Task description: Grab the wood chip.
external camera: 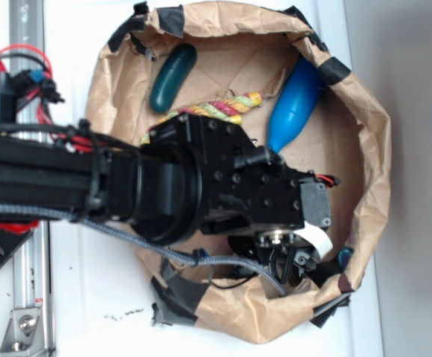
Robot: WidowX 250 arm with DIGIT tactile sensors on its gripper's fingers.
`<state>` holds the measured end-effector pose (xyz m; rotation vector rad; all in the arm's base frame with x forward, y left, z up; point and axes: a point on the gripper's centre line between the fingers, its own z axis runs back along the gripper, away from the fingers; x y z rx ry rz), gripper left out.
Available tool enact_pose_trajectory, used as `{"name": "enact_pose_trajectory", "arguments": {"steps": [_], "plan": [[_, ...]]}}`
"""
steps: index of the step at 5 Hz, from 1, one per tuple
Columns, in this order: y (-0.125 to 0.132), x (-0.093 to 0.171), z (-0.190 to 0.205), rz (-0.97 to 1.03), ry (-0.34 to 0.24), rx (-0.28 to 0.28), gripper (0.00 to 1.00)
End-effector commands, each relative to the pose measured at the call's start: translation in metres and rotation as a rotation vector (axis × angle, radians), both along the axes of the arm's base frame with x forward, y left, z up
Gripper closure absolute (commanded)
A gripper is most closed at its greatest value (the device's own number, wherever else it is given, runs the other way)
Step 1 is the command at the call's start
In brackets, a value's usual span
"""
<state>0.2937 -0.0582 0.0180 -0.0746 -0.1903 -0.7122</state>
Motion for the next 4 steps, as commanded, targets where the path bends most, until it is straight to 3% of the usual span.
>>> {"name": "enact_pose_trajectory", "arguments": {"steps": [1,2,3,4], "plan": [[0.015,-0.013,0.055,0.175,-0.037,0.059,1.0],[0.05,-0.029,0.103,0.342,-0.059,-0.087,1.0],[0.062,-0.038,0.139,0.445,-0.071,-0.106,1.0],[0.06,-0.038,0.146,0.47,-0.085,-0.127,1.0]]}}
